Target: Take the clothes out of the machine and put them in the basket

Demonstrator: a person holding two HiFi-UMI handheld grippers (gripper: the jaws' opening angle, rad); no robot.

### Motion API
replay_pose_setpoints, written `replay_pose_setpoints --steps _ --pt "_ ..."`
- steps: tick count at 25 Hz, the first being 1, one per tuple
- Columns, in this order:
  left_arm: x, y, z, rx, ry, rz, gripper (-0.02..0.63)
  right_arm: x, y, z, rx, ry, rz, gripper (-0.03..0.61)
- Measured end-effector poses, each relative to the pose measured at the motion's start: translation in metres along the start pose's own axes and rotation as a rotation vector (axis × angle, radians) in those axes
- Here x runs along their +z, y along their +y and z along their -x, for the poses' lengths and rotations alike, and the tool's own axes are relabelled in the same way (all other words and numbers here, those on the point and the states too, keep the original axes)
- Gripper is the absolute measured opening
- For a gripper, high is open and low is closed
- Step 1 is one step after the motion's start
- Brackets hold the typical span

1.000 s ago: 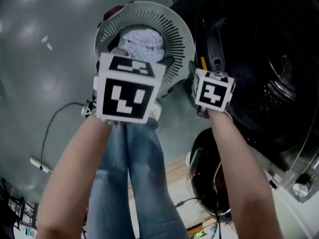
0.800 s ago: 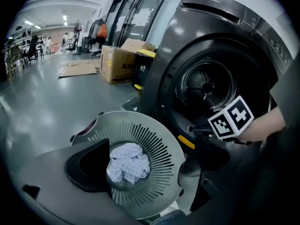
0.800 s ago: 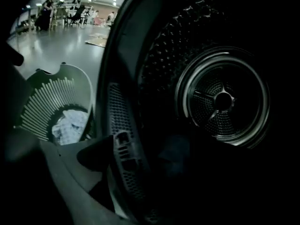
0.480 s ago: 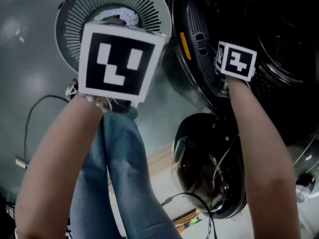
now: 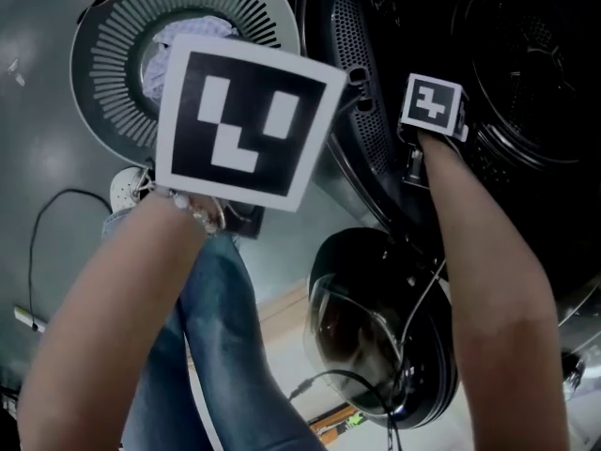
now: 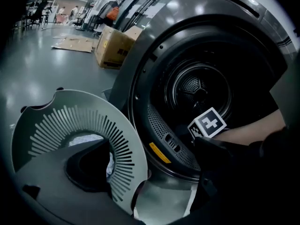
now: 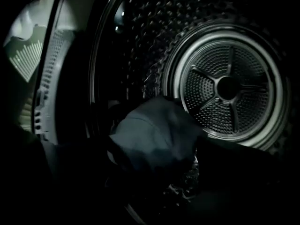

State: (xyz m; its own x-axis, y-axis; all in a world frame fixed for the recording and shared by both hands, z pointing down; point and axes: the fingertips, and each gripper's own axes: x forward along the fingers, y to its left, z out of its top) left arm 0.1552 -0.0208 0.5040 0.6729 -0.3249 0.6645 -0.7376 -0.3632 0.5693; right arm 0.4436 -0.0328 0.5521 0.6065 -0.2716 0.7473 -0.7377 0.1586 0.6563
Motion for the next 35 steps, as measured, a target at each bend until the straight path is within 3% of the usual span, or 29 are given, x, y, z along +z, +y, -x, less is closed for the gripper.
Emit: replay_pose_setpoints --steps 6,14,15,17,18,20,25,31,35 --pt "-0.017 -0.014 -0.020 -0.047 0.064 -0.006 0.566 -0.009 0.012 -0.042 0.088 0.085 0.060 0.574" --pt "-0.034 -0.018 -0.035 -0.078 0.062 0.048 0.566 -0.050 0.019 -0.073 0.124 0.195 0.078 0.563" --pt "-0.034 -0.018 -0.037 -0.074 0.063 0.042 0.566 -0.051 0.021 -0.073 0.132 0.208 0.076 0.515" --pt "-0.036 -0.017 -0.036 -0.069 0.065 0.032 0.566 -0.054 0.020 -0.069 0.118 0.239 0.086 0.317" --pt "-0.037 -0.017 -0.035 -0.071 0.065 0.033 0.566 -0.056 0.018 -0.065 0.093 0.252 0.103 0.249" --pt "-0.038 -0.022 -0.030 -0.076 0.065 0.041 0.566 -0.057 0.011 -0.054 0.034 0.259 0.146 0.199" --pt "-0.029 -0.031 -0.010 -0.066 0.044 0.017 0.566 -0.049 0.006 -0.016 -0.039 0.187 0.091 0.183" --pt "-0.027 -0.026 0.028 -0.051 0.042 0.124 0.566 -0.032 0.031 0.047 -0.020 0.025 -0.034 0.172" --pt "-0.023 -0.021 0.055 -0.032 0.034 0.122 0.566 -0.021 0.038 0.086 -0.002 -0.050 -0.103 0.169"
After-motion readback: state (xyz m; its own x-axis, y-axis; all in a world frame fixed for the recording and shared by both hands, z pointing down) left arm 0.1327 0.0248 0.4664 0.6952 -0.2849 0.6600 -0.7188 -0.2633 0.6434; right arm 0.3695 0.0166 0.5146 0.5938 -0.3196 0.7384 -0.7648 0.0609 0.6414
